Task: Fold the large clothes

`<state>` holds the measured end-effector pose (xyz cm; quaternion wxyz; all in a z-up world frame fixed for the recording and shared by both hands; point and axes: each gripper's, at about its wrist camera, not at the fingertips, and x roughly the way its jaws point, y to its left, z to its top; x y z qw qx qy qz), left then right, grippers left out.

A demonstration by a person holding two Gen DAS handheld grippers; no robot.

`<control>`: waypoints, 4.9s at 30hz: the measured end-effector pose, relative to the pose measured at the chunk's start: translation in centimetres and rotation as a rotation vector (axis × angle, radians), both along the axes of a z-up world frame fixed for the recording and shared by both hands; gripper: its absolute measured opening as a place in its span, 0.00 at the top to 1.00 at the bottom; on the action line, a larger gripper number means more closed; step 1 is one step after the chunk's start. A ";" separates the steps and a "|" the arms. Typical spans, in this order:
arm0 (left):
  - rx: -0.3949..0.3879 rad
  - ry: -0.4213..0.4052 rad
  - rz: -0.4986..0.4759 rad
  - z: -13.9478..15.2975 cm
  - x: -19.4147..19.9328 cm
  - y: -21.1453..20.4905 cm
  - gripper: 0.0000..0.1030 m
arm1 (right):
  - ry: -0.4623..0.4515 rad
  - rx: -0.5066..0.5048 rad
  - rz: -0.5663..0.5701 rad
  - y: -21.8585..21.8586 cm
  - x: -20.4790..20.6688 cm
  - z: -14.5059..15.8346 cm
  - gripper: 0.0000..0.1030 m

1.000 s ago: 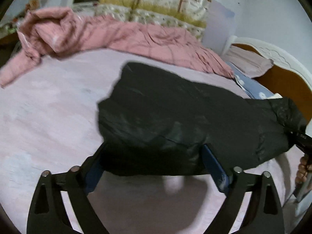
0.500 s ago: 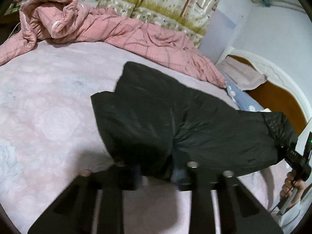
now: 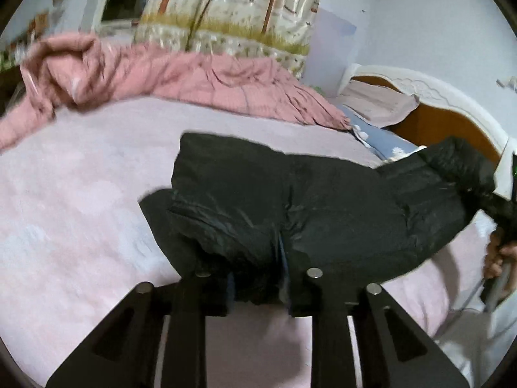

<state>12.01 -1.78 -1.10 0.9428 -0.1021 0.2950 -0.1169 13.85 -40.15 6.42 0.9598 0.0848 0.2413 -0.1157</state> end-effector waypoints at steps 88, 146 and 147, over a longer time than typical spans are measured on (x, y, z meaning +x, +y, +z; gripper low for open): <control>-0.154 -0.154 -0.110 12.8 0.8 7.8 0.31 | -0.086 -0.359 0.688 30.7 -5.1 -7.4 0.40; 0.295 0.003 0.301 1.0 3.7 3.0 0.12 | 0.034 0.080 0.405 17.4 -0.4 -4.6 0.10; 0.291 0.000 0.307 0.7 3.7 3.2 0.10 | 0.046 0.099 0.409 17.2 0.0 -4.8 0.10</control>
